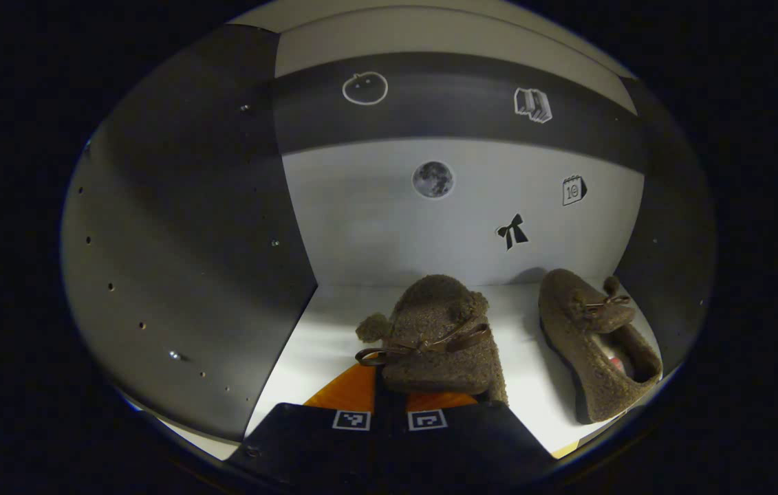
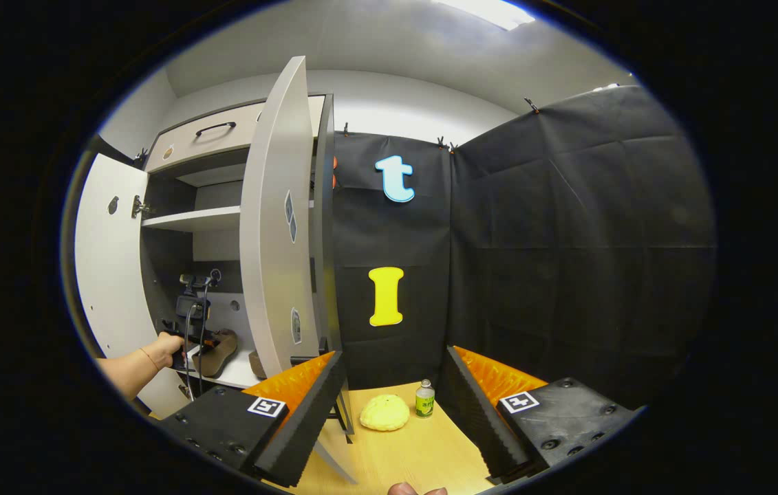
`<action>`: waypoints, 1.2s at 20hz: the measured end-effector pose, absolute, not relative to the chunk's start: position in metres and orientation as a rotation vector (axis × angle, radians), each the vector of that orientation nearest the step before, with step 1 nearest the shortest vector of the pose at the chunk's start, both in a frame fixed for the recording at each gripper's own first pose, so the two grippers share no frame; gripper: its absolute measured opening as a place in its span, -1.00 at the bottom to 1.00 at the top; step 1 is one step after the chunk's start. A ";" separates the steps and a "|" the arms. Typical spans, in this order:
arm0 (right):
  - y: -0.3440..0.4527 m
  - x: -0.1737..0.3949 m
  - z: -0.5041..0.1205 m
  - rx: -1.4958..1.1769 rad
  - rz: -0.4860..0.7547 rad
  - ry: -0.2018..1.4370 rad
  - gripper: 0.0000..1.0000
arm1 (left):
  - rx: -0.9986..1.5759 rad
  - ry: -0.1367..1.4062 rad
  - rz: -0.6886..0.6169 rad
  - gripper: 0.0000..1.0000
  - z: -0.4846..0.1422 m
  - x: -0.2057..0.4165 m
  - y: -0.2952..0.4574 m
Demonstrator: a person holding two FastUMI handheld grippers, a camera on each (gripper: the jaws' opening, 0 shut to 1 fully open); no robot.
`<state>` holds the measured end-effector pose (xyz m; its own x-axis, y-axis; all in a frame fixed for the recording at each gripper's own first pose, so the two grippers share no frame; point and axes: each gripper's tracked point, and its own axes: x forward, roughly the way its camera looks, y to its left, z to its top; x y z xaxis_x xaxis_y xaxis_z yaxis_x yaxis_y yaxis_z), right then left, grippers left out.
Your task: Grab one shoe with the right hand and put it into the shoe cabinet, grab the other shoe with the left hand and put it into the shoe cabinet; then close the right door with the right hand and the left door with the left hand.
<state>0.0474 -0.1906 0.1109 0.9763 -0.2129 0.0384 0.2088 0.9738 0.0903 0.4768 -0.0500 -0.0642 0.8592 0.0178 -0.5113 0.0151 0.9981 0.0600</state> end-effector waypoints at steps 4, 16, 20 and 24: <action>-0.198 0.055 0.106 0.095 -0.215 -0.037 0.94 | 0.118 0.571 -0.009 -0.89 -0.074 0.493 -0.060; -0.207 0.064 0.077 0.129 -0.194 0.012 0.96 | 0.128 0.481 -0.065 0.16 -0.046 0.448 -0.068; -0.203 0.072 0.072 0.134 -0.169 0.021 1.00 | 0.192 0.361 -0.070 1.00 -0.015 0.418 -0.070; -0.201 0.079 0.069 0.126 -0.159 0.027 0.97 | 0.192 0.266 -0.127 0.93 0.014 0.367 -0.088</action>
<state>0.0787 -0.2015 0.0688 0.9870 -0.1566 -0.0367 0.1599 0.9794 0.1235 0.3673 -0.0876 0.0136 0.9568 -0.0995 -0.2731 0.1502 0.9736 0.1717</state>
